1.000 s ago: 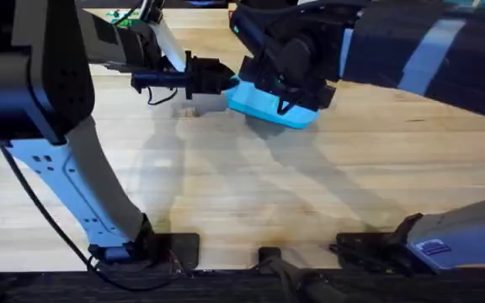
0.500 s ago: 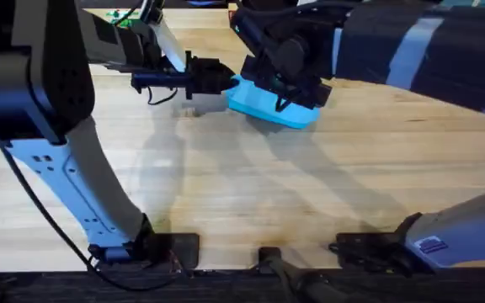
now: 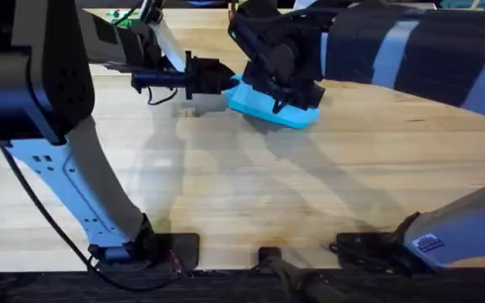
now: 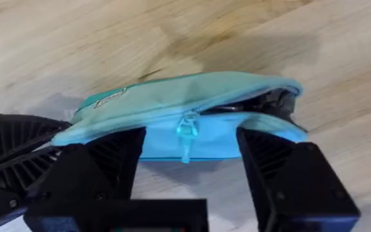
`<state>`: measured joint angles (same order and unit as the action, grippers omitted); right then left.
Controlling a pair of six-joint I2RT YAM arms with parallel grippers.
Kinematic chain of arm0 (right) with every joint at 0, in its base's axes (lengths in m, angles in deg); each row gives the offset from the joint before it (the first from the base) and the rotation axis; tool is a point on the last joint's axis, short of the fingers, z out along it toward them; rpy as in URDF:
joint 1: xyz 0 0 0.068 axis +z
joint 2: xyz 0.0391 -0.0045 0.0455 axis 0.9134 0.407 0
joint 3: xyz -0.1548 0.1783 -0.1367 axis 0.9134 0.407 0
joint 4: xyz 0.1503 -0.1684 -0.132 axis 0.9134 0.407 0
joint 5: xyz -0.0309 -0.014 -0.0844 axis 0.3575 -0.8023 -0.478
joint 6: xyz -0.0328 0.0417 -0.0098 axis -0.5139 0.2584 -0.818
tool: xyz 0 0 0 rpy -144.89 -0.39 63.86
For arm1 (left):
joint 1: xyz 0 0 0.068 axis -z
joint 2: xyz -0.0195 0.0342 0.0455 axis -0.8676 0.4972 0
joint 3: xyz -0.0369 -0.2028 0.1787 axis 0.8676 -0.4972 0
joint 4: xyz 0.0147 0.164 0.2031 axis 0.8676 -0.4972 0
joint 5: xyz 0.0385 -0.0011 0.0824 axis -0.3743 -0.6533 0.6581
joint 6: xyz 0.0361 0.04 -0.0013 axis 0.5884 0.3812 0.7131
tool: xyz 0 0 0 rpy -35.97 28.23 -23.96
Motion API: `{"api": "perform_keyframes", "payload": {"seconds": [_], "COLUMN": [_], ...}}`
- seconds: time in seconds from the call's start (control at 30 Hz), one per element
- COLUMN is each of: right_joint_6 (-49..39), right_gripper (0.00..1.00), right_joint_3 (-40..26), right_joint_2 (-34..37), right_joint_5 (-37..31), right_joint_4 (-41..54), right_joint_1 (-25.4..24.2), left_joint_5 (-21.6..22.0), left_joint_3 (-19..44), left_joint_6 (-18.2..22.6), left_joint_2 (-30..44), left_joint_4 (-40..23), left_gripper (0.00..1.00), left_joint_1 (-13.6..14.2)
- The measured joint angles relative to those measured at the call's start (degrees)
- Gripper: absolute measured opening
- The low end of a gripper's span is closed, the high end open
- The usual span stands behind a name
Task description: Unzip the bag, pick up the pens from the table one at a time and place them inside, then zip the bag closed.
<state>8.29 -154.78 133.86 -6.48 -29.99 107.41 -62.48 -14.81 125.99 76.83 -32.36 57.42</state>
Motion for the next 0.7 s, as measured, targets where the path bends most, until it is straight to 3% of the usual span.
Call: {"api": "perform_keyframes", "payload": {"seconds": [0.23,0.27,0.7], "right_joint_6": [0.0,-0.1,-0.2], "right_gripper": [0.695,0.625,0.493], "right_joint_3": [0.0,0.0,0.0], "right_joint_2": [0.0,0.0,0.0], "right_joint_5": [0.0,0.0,0.0], "right_joint_4": [0.0,0.0,0.0], "right_joint_1": [0.0,0.0,-0.1], "left_joint_5": [0.0,0.0,0.0], "left_joint_3": [0.0,0.0,0.0], "left_joint_6": [0.0,0.0,0.0], "left_joint_2": [0.0,0.0,0.0], "left_joint_4": [0.0,0.0,0.0], "left_gripper": [0.041,0.042,0.042], "left_joint_1": [0.0,0.0,0.0]}}
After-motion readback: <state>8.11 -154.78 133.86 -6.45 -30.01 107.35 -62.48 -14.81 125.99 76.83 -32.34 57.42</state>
